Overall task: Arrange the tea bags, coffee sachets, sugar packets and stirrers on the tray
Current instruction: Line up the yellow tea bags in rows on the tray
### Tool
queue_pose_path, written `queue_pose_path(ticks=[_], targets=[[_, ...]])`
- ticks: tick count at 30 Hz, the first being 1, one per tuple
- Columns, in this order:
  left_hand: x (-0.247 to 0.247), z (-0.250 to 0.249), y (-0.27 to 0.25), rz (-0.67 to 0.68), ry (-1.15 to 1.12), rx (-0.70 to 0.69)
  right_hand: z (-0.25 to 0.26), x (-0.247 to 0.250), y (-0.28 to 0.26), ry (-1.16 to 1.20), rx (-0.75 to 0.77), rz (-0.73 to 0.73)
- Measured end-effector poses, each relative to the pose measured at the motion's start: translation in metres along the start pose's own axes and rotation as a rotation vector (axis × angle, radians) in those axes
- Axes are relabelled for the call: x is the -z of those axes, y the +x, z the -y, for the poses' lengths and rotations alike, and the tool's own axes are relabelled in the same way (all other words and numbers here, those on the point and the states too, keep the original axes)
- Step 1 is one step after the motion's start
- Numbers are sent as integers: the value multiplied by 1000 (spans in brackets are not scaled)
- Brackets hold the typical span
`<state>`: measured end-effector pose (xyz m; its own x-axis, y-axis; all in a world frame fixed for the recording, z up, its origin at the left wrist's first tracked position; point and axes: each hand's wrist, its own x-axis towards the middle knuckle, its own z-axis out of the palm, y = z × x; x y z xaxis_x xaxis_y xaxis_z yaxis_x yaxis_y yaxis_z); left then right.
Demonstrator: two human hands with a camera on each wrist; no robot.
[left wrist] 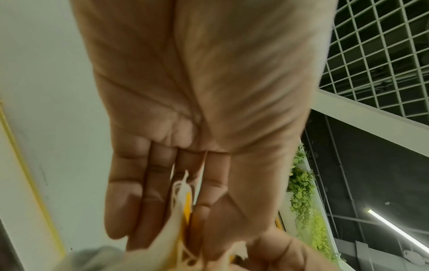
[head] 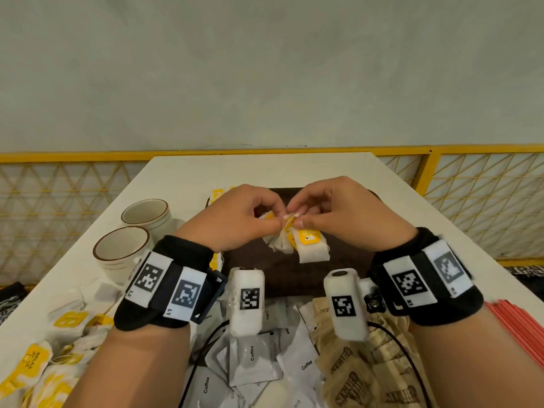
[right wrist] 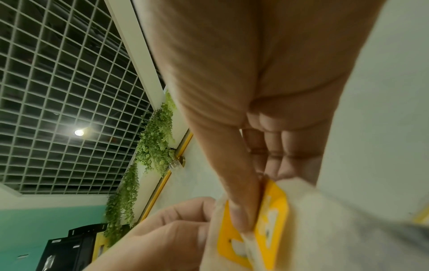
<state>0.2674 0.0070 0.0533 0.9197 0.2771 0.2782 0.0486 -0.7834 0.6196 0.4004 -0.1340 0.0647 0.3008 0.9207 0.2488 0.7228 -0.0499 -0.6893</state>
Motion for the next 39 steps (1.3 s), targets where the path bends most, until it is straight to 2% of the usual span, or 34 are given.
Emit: queue_pose_path(ticks=[7, 13, 17, 20, 23, 29, 36, 39], targets=[[2, -3, -2, -3, -86, 15, 2, -1, 0, -20, 11, -17], [-2, -3, 0, -20, -103, 58, 0, 5, 0, 94, -2, -95], [-2, 8, 3, -115, -100, 94, -4, 17, -4, 129, -58, -123], [-4, 10, 4, -156, -131, 126, -2, 23, -8, 291, -50, -89], [-9, 4, 5, -135, -222, 114, 0, 20, -6, 458, -9, -150], [-14, -5, 7, -148, -458, 131, -7, 8, 3, 380, -21, -304], [-14, -9, 7, -127, -548, 150, -8, 6, 5, 370, -19, -365], [-15, -9, 6, -136, -481, 156, -9, 5, 5, 371, -23, -376]])
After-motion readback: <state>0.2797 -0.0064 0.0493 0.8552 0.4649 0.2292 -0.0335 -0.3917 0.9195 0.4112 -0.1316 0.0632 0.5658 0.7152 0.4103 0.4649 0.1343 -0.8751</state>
